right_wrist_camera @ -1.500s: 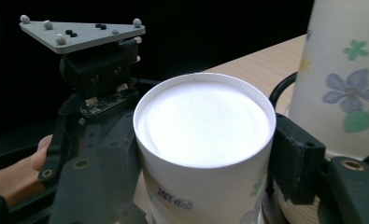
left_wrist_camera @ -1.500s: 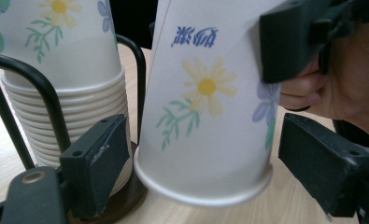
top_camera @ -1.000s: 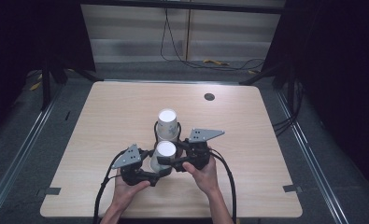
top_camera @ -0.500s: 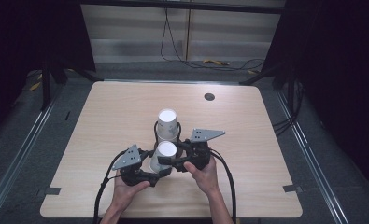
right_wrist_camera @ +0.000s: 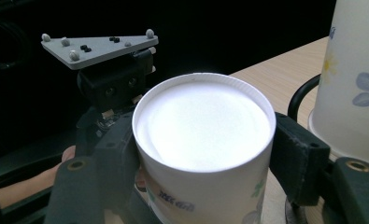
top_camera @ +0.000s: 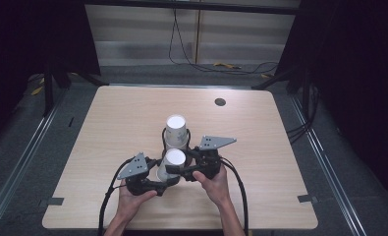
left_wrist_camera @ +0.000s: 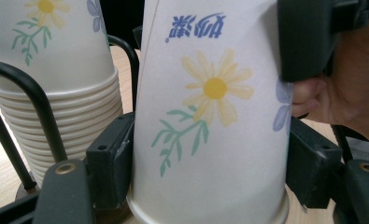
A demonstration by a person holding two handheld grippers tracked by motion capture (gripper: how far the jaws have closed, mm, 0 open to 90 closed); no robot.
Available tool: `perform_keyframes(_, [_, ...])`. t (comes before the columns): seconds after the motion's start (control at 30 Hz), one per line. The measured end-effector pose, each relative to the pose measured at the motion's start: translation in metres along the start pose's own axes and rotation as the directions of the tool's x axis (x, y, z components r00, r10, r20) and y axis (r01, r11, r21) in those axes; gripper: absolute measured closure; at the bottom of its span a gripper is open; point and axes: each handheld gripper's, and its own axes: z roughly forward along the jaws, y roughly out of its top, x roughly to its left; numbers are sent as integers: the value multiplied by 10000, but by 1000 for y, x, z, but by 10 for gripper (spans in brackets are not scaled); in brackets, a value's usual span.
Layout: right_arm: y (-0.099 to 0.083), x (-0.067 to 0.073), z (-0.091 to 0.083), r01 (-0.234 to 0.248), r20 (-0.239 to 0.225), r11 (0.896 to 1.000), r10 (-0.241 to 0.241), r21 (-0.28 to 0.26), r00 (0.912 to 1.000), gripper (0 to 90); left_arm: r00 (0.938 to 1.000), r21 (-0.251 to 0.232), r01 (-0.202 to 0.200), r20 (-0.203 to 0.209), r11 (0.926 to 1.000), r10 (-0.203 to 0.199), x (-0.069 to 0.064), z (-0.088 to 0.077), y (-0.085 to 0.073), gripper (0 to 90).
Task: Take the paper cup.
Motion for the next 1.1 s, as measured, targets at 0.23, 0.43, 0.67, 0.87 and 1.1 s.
perform_keyframes(0.23, [0,0,-2,-23,86,10000,23,-29,10000,250,10000,245,-28,-32,9997,29,1,0,-1,277])
perform_keyframes(0.43, [0,1,-4,17,201,10000,-18,9,9998,235,10000,326,14,-22,9995,-13,2,-1,-1,277])
perform_keyframes(0.67, [1,1,-9,174,369,9997,-168,-148,9992,237,10000,454,55,-82,9990,-51,2,0,-1,278])
perform_keyframes(0.87, [1,0,-15,93,524,9999,-87,-97,9986,230,9999,515,99,-108,9986,-94,4,-2,-1,279])
perform_keyframes(1.1, [-4,-3,-19,-3,788,9999,14,-133,9969,201,9996,714,226,-154,9972,-216,7,-3,-1,280])
